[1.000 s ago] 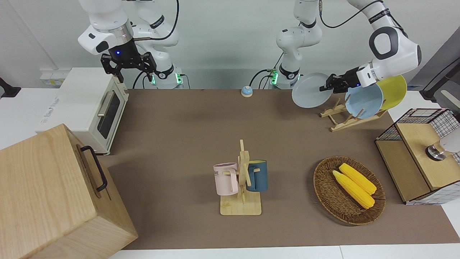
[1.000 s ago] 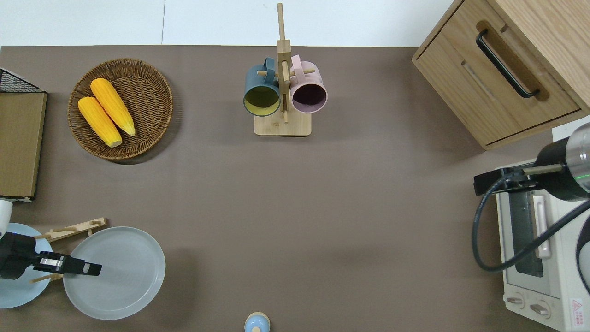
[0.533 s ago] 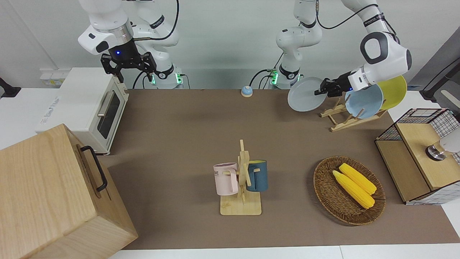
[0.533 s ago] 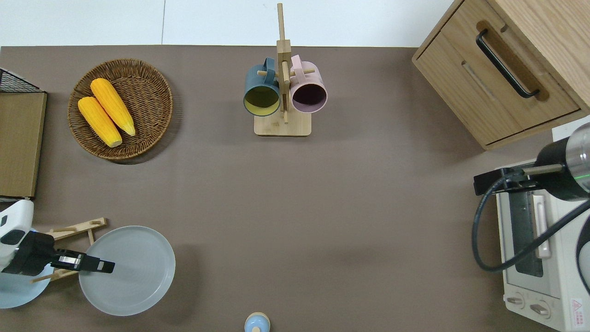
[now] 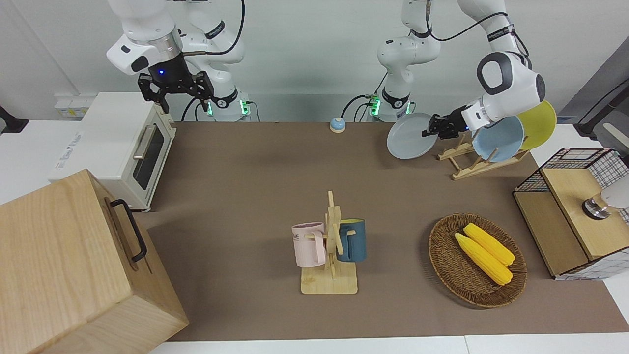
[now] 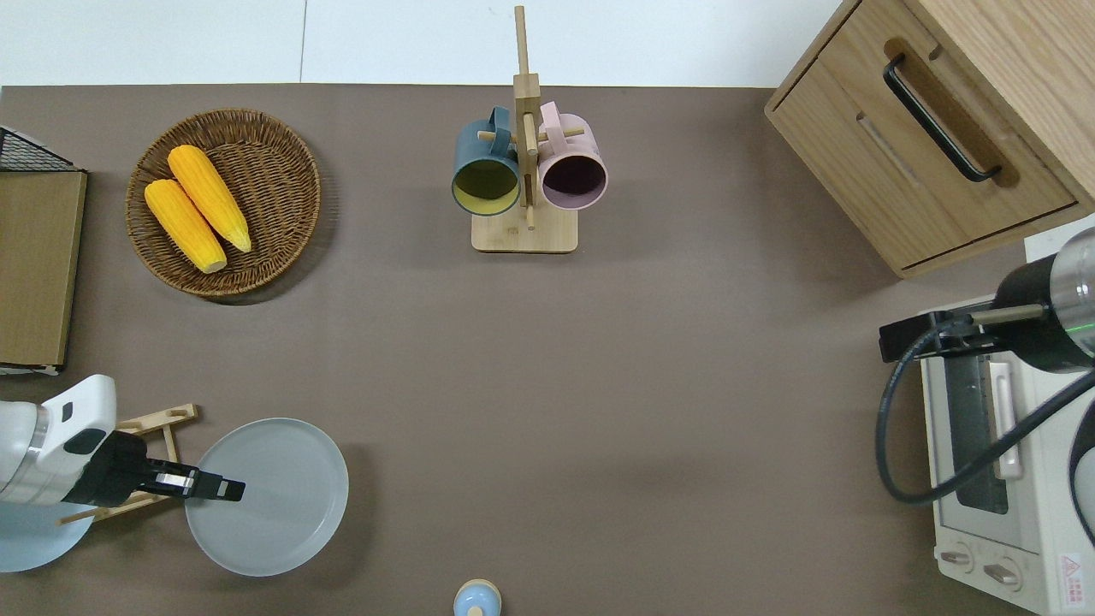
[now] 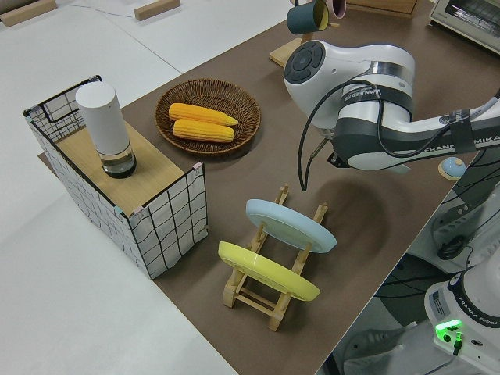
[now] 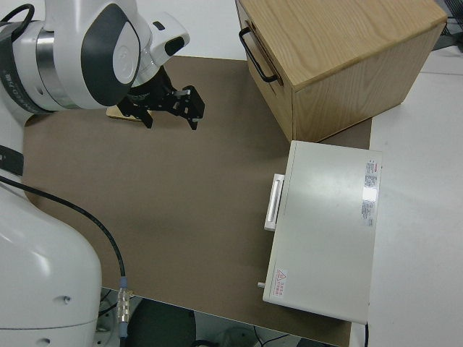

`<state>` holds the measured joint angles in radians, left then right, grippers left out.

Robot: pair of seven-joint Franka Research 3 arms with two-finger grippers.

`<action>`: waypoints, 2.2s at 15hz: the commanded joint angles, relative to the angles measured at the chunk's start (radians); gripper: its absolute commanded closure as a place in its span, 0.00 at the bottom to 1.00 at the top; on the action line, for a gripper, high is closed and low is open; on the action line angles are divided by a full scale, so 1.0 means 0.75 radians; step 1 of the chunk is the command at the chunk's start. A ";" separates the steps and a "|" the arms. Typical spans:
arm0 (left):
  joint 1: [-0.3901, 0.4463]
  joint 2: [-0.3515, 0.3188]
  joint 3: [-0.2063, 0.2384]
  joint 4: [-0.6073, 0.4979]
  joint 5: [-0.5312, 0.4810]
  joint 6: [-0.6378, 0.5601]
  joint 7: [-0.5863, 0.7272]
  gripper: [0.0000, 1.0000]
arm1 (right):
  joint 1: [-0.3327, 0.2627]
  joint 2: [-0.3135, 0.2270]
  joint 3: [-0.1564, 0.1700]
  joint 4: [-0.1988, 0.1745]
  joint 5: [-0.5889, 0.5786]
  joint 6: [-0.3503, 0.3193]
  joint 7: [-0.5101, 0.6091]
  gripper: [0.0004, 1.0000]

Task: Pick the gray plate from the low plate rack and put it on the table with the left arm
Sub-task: 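Carry the gray plate away from the rack and lower it flat, then open the left gripper and release the plate onto the table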

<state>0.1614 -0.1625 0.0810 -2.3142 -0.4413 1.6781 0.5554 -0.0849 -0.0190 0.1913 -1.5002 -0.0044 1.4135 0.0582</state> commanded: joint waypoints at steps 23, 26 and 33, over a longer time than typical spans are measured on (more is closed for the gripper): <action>-0.082 0.006 -0.094 -0.124 0.063 0.325 -0.010 0.00 | -0.010 -0.003 0.009 0.008 0.010 -0.019 -0.002 0.01; -0.078 0.008 -0.092 -0.081 0.063 0.301 -0.008 0.00 | -0.010 -0.003 0.009 0.008 0.010 -0.019 0.000 0.01; -0.058 0.006 -0.086 0.024 0.102 0.244 -0.020 0.00 | -0.010 -0.003 0.009 0.008 0.010 -0.019 0.000 0.01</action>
<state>0.1118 -0.1562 0.0106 -2.3457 -0.3914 1.9042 0.5561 -0.0849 -0.0190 0.1913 -1.5002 -0.0044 1.4135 0.0582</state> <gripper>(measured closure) 0.004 0.009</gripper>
